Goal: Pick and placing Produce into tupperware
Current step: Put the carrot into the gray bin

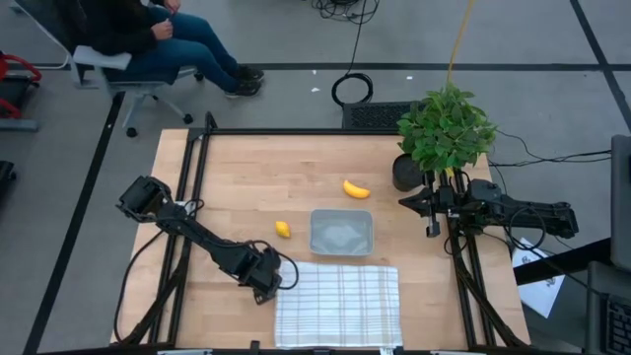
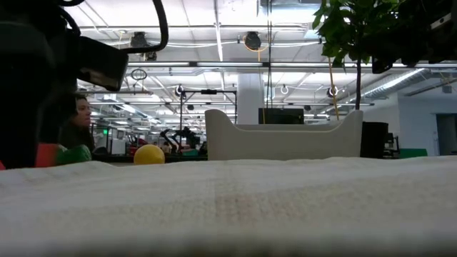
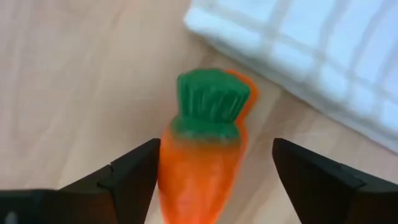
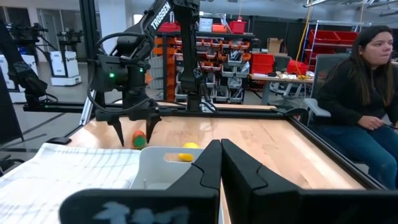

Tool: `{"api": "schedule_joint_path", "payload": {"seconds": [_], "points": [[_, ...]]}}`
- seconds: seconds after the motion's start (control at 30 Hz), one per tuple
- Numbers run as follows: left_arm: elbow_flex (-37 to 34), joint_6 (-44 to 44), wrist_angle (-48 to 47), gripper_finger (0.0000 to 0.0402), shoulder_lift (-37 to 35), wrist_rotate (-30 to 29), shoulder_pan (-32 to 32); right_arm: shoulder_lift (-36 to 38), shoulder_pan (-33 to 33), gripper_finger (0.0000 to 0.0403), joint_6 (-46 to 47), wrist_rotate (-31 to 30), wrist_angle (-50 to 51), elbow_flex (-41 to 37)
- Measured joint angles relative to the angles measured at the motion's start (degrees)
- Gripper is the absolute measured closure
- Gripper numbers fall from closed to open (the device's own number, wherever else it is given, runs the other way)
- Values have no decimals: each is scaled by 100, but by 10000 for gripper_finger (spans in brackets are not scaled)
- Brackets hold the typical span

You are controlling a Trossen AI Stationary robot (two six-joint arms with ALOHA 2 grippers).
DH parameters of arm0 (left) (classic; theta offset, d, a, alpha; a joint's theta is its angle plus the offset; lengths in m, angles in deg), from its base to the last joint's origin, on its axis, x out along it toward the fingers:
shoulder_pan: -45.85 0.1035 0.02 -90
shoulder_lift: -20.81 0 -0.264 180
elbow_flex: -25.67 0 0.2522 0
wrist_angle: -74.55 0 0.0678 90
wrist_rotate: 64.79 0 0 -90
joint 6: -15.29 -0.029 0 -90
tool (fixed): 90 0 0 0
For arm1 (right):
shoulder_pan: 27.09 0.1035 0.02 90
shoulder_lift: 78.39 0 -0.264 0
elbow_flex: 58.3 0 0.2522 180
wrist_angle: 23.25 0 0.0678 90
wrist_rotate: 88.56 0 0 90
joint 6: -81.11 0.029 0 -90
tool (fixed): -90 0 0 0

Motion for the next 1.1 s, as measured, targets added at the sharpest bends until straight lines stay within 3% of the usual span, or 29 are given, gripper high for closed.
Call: {"api": "schedule_joint_path", "payload": {"seconds": [0.17,0.47,0.73,0.97,1.1], "points": [[0,-124,-65,78,2,-153,-43,0,0,403,1,1,1,0],[-9,-1111,-101,78,2,-281,22,0,1,403,1,1,2,1],[-494,-898,317,78,-31,-54,170,0,0,403,0,-1,2,0],[-514,-872,383,79,-24,-4,173,0,1,403,-5,-1,2,0],[-521,-844,376,103,-20,29,177,2,0,403,-7,-1,2,0]]}}
